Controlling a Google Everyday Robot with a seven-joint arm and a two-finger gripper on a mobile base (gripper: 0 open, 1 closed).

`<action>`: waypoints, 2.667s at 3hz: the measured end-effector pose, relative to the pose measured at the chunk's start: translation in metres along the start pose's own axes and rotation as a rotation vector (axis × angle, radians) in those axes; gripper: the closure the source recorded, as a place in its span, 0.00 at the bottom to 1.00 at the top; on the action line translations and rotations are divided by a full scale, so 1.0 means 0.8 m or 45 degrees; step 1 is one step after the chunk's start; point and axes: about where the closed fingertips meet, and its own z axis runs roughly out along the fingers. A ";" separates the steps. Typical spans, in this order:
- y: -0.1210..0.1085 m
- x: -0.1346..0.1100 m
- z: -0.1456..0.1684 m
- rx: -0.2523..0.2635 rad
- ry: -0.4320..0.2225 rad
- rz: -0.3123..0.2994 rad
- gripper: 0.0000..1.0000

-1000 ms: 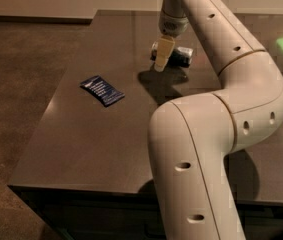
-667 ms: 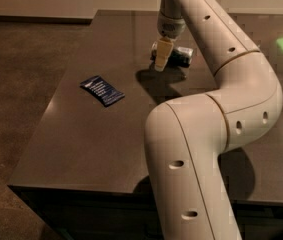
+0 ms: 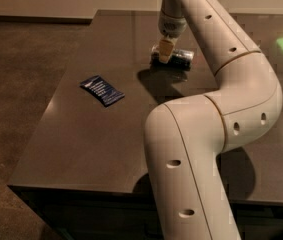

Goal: Place redbull can upright

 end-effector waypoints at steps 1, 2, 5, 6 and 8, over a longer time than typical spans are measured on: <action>0.002 0.002 -0.021 0.001 -0.064 0.004 0.87; 0.012 0.003 -0.057 -0.013 -0.182 0.021 1.00; 0.086 -0.014 -0.166 -0.087 -0.691 0.074 1.00; 0.119 -0.018 -0.193 -0.054 -0.880 0.087 1.00; 0.173 -0.022 -0.156 -0.070 -1.103 0.159 1.00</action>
Offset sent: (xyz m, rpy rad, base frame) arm -0.0731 -0.0115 0.0840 0.2347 0.0386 0.0257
